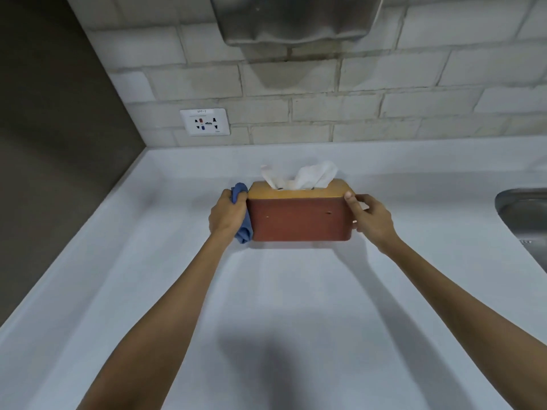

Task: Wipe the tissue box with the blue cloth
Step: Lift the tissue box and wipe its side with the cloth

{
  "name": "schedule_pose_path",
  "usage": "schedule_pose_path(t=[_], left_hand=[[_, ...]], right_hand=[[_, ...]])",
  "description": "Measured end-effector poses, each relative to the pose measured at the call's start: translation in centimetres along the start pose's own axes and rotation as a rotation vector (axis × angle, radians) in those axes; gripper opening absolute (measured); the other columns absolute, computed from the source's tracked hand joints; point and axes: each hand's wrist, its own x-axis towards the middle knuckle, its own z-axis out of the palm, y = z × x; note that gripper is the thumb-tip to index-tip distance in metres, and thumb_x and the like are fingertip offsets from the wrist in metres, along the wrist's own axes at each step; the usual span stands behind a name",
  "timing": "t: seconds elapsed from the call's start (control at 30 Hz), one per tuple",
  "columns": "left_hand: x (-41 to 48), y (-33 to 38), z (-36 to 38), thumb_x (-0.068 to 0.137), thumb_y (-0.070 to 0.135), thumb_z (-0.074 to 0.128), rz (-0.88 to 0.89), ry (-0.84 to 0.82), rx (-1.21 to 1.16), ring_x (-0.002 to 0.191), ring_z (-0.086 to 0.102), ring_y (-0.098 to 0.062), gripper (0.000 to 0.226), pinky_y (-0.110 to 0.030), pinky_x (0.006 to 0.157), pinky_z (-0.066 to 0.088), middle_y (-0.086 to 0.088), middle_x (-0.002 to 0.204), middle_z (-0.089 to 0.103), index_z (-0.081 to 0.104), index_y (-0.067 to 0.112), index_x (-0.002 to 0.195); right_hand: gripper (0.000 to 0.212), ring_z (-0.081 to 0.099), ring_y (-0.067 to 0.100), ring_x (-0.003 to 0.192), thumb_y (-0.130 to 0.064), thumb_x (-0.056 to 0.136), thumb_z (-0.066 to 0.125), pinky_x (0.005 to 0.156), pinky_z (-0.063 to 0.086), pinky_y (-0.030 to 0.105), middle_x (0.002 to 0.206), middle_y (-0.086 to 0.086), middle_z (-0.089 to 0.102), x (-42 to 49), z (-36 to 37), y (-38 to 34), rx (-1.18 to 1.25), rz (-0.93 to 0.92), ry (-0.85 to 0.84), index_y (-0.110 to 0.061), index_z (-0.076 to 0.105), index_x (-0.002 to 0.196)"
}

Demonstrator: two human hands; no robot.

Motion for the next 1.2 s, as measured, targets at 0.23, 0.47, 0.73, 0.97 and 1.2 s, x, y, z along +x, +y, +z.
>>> schedule_pose_path(t=[0.23, 0.47, 0.73, 0.97, 1.2], left_hand=[[-1.3, -0.3, -1.5, 0.092, 0.045, 0.038, -0.025, -0.08, -0.058, 0.085, 0.052, -0.023, 0.03, -0.03, 0.074, 0.037, -0.001, 0.087, 0.056, 0.049, 0.018, 0.092], [-1.4, 0.6, -1.3, 0.092, 0.043, 0.042, -0.033, -0.056, -0.225, 0.083, 0.054, -0.022, 0.029, -0.031, 0.073, 0.04, 0.004, 0.075, 0.053, 0.047, 0.015, 0.09], [-2.0, 1.1, -0.5, 0.094, 0.038, 0.049, 0.064, 0.037, -0.366, 0.087, 0.057, -0.021, 0.024, -0.027, 0.071, 0.042, -0.005, 0.093, 0.058, 0.046, 0.014, 0.097], [-3.4, 1.0, 1.4, 0.086, 0.032, 0.064, 0.246, 0.199, -0.322, 0.102, 0.053, -0.033, 0.037, -0.043, 0.088, 0.048, -0.02, 0.111, 0.056, 0.049, 0.002, 0.102], [-3.2, 1.3, 2.6, 0.093, 0.03, 0.055, 0.249, 0.22, -0.447, 0.074, 0.051, -0.006, 0.017, -0.017, 0.068, 0.037, -0.004, 0.091, 0.054, 0.043, 0.018, 0.092]], right_hand=[[0.069, 0.069, 0.02, 0.062, -0.07, 0.074, 0.054, 0.056, 0.048, 0.025, 0.071, 0.005, 0.07, -1.1, -1.6, 0.4, 0.092, 0.043, -0.059, -0.022, 0.057, 0.124], [0.08, 0.061, 0.021, 0.1, -0.074, 0.074, 0.044, 0.093, 0.048, 0.039, 0.106, 0.002, 0.063, 1.1, -0.7, 0.1, 0.176, 0.048, -0.209, -0.014, 0.053, 0.126], [0.104, 0.054, 0.006, 0.106, -0.083, 0.055, 0.048, 0.083, 0.045, 0.026, 0.122, -0.003, 0.044, 4.0, 1.2, 0.4, 0.405, 0.147, -0.304, -0.014, 0.037, 0.132], [0.09, 0.057, 0.019, 0.115, -0.075, 0.062, 0.054, 0.098, 0.046, 0.038, 0.134, 0.007, 0.053, 5.3, 1.2, 0.9, 0.443, 0.159, -0.435, -0.02, 0.045, 0.132], [0.048, 0.071, 0.004, 0.078, -0.066, 0.073, 0.049, 0.062, 0.055, 0.019, 0.087, -0.009, 0.077, 5.3, 1.1, 1.2, 0.473, 0.165, -0.515, -0.031, 0.066, 0.101]])
